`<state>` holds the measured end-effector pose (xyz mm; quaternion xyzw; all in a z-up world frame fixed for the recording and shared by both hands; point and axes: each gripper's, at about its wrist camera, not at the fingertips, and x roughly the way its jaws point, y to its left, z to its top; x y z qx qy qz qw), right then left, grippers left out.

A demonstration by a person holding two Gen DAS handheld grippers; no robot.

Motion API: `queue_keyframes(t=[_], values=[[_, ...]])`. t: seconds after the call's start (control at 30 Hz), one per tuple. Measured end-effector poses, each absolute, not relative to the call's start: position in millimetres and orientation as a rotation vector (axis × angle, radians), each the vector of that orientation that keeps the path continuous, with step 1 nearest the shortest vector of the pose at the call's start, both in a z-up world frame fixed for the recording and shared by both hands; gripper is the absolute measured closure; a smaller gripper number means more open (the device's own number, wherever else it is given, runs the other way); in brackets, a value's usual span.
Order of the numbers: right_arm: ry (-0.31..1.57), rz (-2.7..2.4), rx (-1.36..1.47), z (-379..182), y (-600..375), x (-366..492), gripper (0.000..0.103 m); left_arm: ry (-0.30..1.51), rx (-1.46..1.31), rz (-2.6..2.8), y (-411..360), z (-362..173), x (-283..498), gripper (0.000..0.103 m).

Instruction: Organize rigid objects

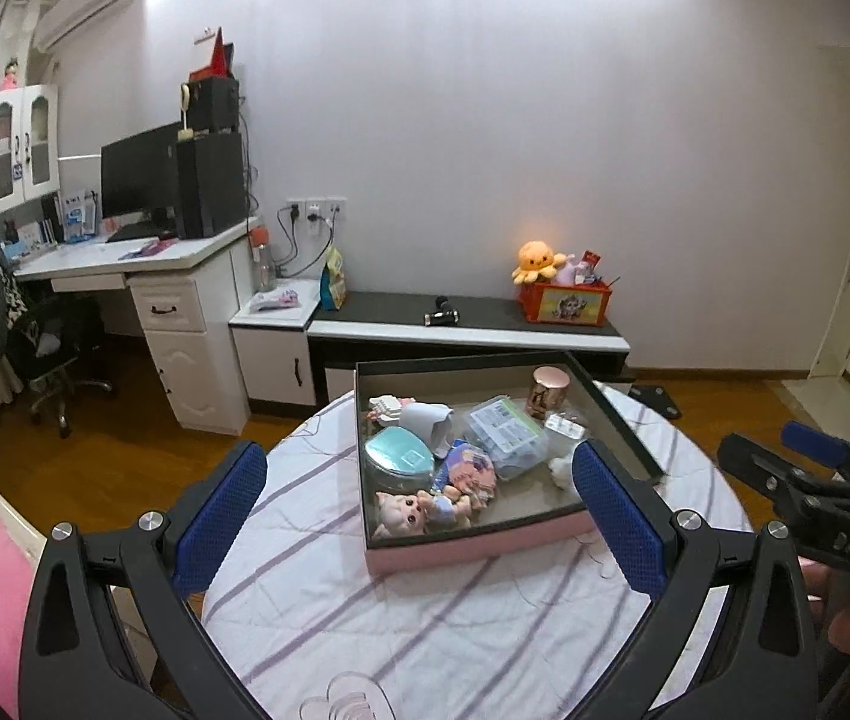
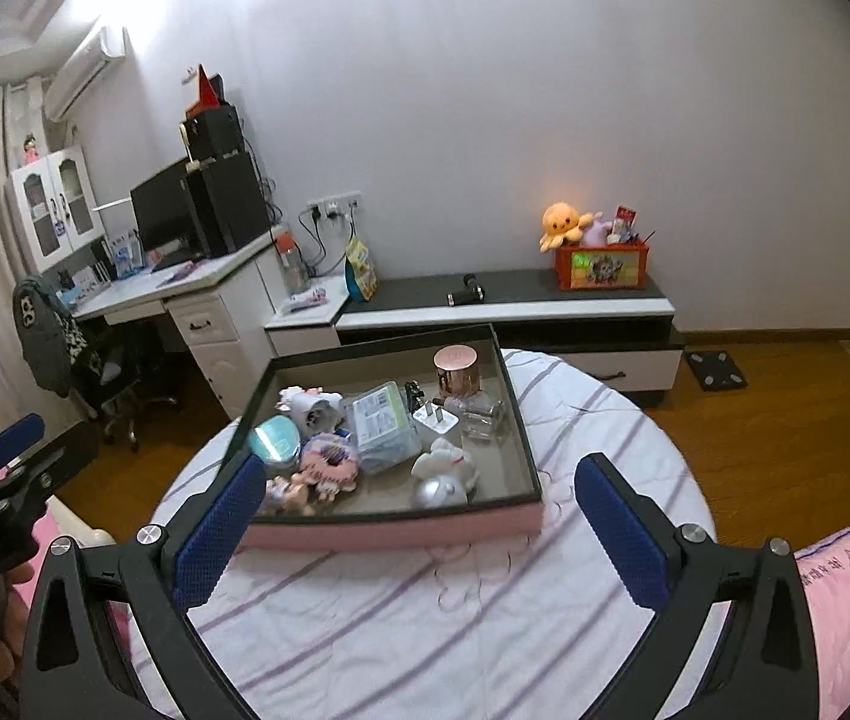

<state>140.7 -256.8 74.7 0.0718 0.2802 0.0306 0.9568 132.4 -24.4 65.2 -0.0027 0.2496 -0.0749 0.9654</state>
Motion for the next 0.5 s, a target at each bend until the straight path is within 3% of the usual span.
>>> queue_keyframes(t=[0.5], values=[[0.512, 0.01, 0.13, 82, -257, 70, 0.0, 0.458, -0.007, -0.164, -32, 75, 70, 0.0]])
